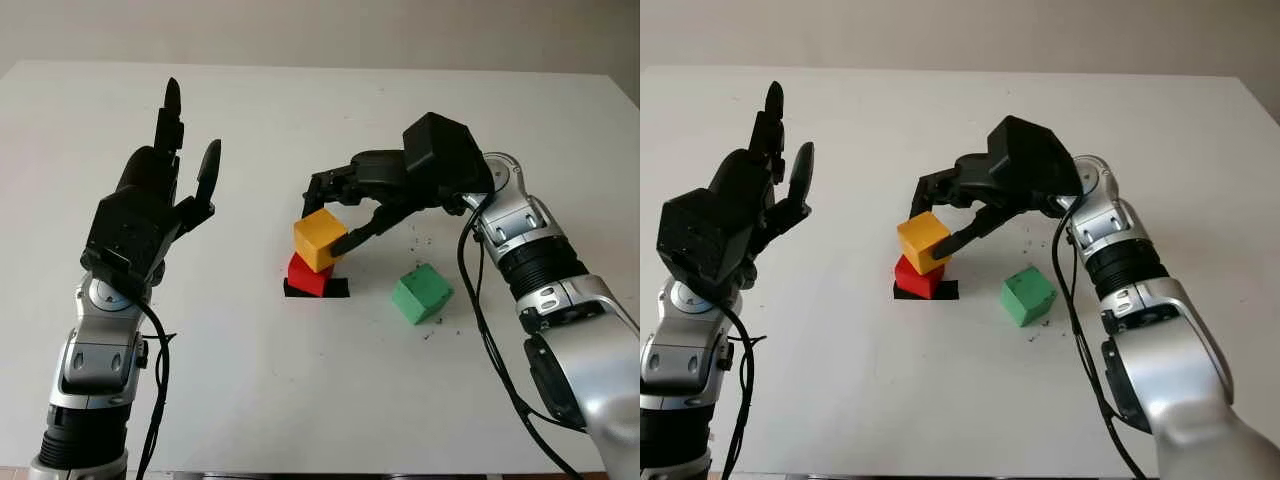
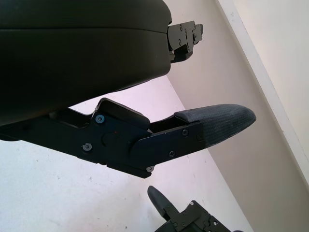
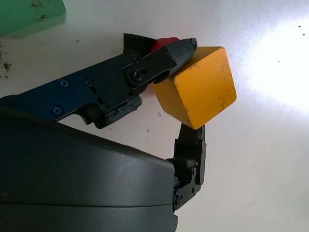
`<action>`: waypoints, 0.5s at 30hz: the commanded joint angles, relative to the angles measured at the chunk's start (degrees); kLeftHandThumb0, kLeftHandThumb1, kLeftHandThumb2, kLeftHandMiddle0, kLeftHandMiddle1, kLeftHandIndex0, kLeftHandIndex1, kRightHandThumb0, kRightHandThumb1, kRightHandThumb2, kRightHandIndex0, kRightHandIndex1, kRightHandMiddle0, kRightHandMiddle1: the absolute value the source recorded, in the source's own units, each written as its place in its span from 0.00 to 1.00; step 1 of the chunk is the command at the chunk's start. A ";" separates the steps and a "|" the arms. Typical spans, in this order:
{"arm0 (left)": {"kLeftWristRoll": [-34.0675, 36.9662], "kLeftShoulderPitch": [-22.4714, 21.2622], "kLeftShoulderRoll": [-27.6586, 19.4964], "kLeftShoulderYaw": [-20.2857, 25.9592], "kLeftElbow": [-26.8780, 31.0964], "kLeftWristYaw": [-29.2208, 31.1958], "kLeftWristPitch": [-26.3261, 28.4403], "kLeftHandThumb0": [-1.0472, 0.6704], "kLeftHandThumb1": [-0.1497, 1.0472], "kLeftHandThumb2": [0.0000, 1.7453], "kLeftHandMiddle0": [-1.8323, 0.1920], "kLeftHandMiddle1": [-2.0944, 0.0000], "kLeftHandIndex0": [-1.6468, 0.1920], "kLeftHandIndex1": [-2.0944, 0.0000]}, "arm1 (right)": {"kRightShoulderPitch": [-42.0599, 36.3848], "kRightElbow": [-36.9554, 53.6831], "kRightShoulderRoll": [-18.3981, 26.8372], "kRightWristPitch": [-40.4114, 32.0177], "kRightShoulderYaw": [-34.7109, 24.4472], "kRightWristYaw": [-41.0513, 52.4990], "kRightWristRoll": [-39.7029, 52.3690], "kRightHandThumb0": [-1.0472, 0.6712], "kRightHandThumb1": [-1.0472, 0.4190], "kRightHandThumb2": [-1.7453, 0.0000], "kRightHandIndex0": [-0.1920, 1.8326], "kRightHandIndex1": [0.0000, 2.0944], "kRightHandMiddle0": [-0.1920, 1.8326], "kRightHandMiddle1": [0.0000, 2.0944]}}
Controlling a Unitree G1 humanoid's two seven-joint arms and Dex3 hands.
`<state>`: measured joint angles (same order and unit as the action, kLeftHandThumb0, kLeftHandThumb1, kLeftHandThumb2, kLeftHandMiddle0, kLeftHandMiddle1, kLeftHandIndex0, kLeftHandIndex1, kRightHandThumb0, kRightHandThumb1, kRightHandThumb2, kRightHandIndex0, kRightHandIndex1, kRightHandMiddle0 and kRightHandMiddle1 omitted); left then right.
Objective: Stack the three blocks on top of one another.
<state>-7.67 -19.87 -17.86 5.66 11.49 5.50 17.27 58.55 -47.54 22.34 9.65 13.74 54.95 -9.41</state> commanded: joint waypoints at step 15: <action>-0.18 0.15 -0.26 0.03 0.72 0.00 -0.33 0.14 1.00 0.42 1.00 1.00 1.00 1.00 | -0.64 2.76 2.01 4.46 2.17 1.37 -2.53 0.37 0.11 0.97 0.05 0.01 0.12 0.45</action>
<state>-7.80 -19.88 -17.86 5.66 11.48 5.50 17.26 58.50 -45.90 23.43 13.21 15.70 56.51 -11.60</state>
